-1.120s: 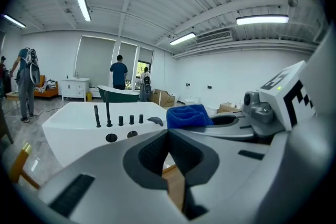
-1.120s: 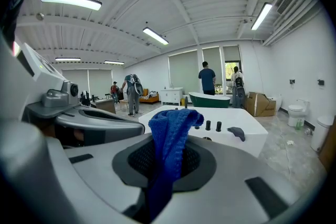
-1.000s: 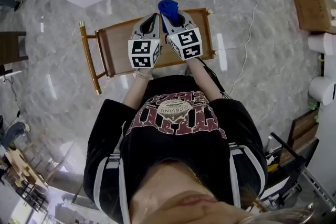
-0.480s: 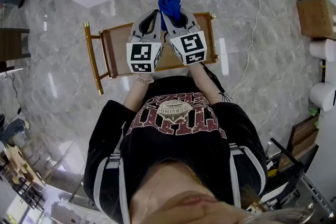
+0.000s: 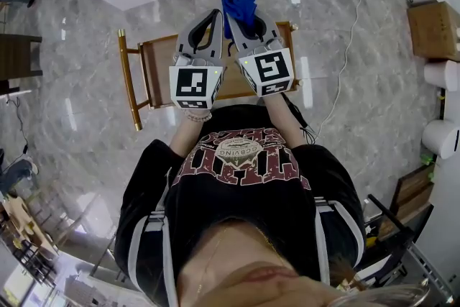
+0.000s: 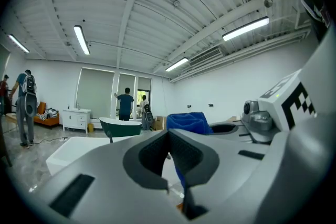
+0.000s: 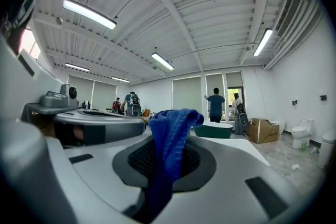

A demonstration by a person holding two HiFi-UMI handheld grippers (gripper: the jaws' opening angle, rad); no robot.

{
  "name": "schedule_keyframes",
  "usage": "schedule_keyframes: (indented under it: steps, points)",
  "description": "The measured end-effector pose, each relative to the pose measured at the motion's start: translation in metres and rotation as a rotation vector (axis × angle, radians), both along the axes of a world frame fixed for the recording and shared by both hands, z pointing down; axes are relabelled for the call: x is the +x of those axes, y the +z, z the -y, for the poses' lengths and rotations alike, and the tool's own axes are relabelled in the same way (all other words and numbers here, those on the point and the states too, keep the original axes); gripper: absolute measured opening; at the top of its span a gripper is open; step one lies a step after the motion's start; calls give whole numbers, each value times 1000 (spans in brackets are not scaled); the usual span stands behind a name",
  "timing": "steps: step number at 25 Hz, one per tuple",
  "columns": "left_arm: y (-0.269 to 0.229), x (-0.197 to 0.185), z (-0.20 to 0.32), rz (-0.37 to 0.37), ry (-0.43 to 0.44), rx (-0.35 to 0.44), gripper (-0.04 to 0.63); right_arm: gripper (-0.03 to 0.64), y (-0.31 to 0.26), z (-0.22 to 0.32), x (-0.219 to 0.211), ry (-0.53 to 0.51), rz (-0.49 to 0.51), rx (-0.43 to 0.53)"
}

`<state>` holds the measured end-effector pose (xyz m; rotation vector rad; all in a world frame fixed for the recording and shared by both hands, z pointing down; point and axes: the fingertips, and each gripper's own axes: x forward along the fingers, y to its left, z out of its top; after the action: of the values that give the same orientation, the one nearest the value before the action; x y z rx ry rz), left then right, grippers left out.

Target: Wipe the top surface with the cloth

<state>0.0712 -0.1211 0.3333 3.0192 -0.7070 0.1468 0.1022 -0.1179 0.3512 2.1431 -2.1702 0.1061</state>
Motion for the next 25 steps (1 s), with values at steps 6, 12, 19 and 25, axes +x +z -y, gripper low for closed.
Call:
schedule_keyframes:
  steps: [6, 12, 19, 25]
  points:
    - [-15, -3, 1, -20, -13, 17, 46, 55, -20, 2, -1, 3, -33, 28]
    - [-21, -8, 5, -25, -16, 33, 46, 55, -27, 2, -11, -14, -46, 35]
    - [-29, -12, 6, -33, -15, 33, 46, 55, -37, 1, -14, -21, -54, 44]
    - [-27, -11, 4, -32, -8, 33, 46, 55, -38, 0, -15, -20, -53, 47]
